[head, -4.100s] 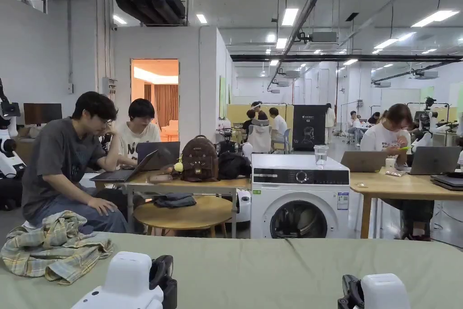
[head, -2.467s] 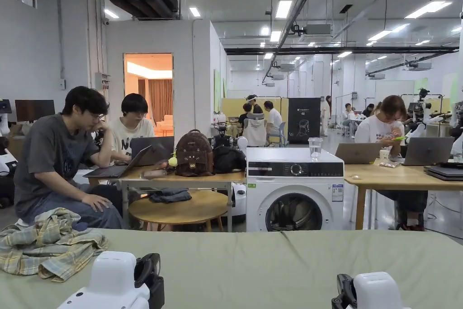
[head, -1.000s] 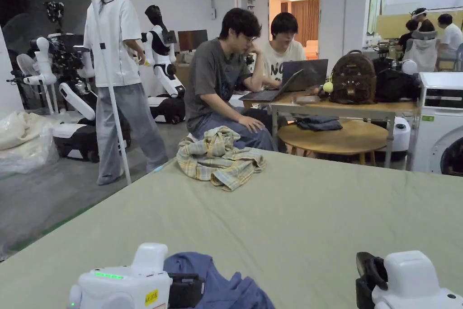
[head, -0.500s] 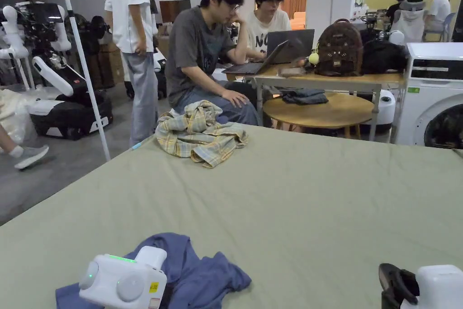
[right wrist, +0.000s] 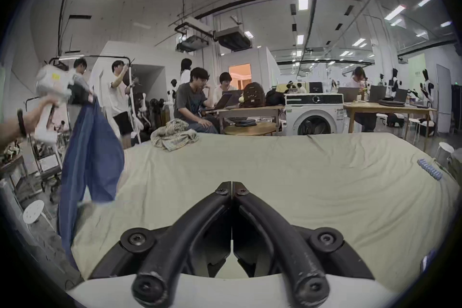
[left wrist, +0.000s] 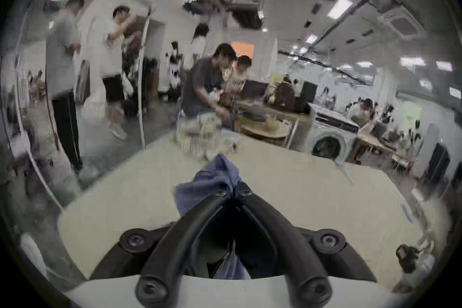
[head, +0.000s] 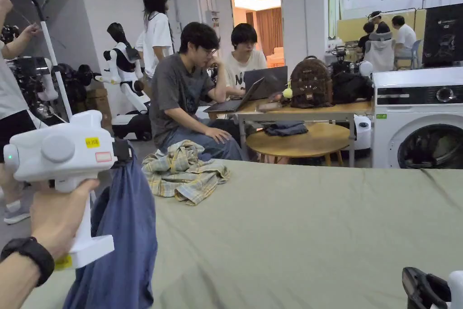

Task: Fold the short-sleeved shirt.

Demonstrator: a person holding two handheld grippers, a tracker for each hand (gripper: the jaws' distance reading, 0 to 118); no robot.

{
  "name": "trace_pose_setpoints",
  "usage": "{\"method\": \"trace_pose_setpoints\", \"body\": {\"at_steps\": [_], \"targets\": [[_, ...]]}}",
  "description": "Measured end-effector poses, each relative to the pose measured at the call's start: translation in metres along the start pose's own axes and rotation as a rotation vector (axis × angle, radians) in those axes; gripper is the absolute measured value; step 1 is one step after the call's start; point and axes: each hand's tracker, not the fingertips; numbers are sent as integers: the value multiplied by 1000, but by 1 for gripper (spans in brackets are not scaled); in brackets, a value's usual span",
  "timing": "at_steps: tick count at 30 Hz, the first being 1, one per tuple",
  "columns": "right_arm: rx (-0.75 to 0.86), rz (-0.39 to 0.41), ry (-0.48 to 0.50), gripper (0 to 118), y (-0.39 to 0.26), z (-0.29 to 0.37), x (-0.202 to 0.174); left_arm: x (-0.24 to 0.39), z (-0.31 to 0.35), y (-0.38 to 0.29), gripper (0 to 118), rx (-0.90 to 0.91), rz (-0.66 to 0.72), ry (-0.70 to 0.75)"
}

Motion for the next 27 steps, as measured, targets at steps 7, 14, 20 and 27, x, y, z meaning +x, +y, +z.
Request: {"method": "trace_pose_setpoints", "body": {"at_steps": [7,14,20,27], "targets": [[31,-52,-82,0,8,29,43,150,-56,-37,0,-89,-213,-178],[41,33,-272,0,19,89,104,356,-103,-214,0,-312,-191,-634],[-27,68,-434,0,19,146,168,494,-9,-369,0,-577,-163,-1106],[-29,47,-523,0,16,177,175,506,44,-416,52,-597,-234,-1176]]}}
